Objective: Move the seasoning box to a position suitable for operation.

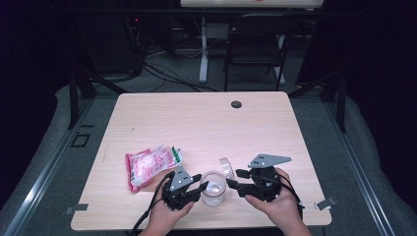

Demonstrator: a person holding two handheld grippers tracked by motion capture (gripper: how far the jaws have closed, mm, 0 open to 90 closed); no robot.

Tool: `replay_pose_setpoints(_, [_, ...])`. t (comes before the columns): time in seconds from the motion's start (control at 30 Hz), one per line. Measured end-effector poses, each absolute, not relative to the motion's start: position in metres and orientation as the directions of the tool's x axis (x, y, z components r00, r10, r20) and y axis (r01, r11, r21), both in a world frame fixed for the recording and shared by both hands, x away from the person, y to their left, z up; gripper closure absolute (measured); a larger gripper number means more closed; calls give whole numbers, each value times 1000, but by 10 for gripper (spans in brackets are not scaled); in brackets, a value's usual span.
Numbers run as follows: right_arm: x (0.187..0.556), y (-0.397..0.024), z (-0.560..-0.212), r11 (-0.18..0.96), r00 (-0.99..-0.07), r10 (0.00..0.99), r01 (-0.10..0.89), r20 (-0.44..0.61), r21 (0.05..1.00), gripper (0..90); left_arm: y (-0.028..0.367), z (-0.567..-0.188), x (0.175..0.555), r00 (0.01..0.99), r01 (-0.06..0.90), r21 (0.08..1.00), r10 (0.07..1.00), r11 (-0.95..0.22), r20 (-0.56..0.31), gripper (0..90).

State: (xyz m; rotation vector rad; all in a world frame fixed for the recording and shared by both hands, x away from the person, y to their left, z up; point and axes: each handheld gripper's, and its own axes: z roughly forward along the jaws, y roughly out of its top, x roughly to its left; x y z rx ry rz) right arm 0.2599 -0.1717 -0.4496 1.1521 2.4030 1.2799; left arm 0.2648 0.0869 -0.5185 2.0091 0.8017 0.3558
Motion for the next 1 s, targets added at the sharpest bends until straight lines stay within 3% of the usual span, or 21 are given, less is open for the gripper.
replay_pose_setpoints(0.17, [260, -177, -449, 340, -665, 731, 553, 156, 761, 601, 87, -519, 265, 746, 399, 839, 662, -370, -63, 640])
replay_pose_setpoints(1.0, [263, -175, -458, 347, -647, 748, 570, 146, 745, 549, 85, -521, 265, 740, 386, 846, 671, -368, -45, 612])
